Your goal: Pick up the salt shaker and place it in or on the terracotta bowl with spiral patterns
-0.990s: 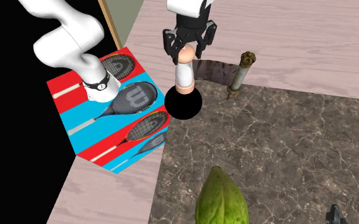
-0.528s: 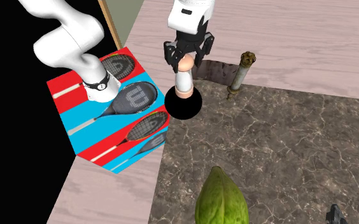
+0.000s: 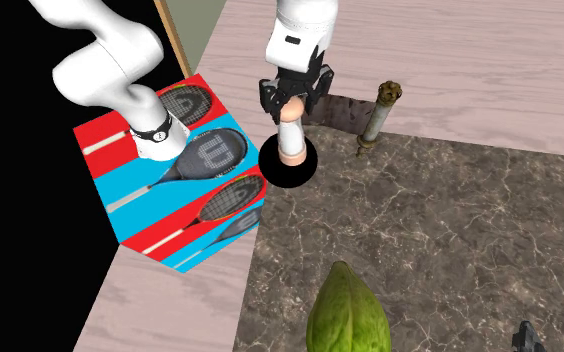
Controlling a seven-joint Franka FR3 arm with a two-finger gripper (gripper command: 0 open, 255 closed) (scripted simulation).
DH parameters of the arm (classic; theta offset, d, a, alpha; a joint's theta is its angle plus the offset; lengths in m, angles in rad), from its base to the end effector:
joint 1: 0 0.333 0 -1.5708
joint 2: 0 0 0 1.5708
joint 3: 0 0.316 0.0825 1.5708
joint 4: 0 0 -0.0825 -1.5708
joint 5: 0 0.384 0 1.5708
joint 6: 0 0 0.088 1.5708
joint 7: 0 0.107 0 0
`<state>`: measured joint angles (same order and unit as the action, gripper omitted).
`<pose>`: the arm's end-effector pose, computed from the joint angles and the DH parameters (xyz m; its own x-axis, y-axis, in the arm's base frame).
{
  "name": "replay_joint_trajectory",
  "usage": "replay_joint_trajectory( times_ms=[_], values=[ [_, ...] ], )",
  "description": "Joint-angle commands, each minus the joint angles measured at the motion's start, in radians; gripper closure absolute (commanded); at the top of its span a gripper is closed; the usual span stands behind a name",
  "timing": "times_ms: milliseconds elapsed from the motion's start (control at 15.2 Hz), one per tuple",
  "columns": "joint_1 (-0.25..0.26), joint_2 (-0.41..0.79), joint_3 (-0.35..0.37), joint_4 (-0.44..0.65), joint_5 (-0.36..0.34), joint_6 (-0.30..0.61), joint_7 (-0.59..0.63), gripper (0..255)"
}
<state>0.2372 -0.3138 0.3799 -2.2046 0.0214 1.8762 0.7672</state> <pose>0.3692 0.2776 0.4973 0.9841 -0.1730 0.0405 -0.1761 -0.9801 0.0921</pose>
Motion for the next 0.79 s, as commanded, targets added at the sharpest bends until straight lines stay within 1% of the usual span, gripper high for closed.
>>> replay_joint_trajectory(
  times_ms=[0, 198, 264, 594, 726],
  values=[
    [0.0, 0.0, 0.0, -0.001, 0.0, 0.001, 0.0, 255],
    [0.0, 0.0, 0.0, -0.001, 0.0, 0.001, 0.0, 255],
    [0.0, 0.0, 0.0, -0.001, 0.0, 0.001, 0.0, 0],
    [0.0, 0.0, 0.0, -0.001, 0.0, 0.002, 0.0, 0],
    [0.0, -0.005, -0.002, 0.062, 0.001, -0.066, -0.001, 0]
  ],
)
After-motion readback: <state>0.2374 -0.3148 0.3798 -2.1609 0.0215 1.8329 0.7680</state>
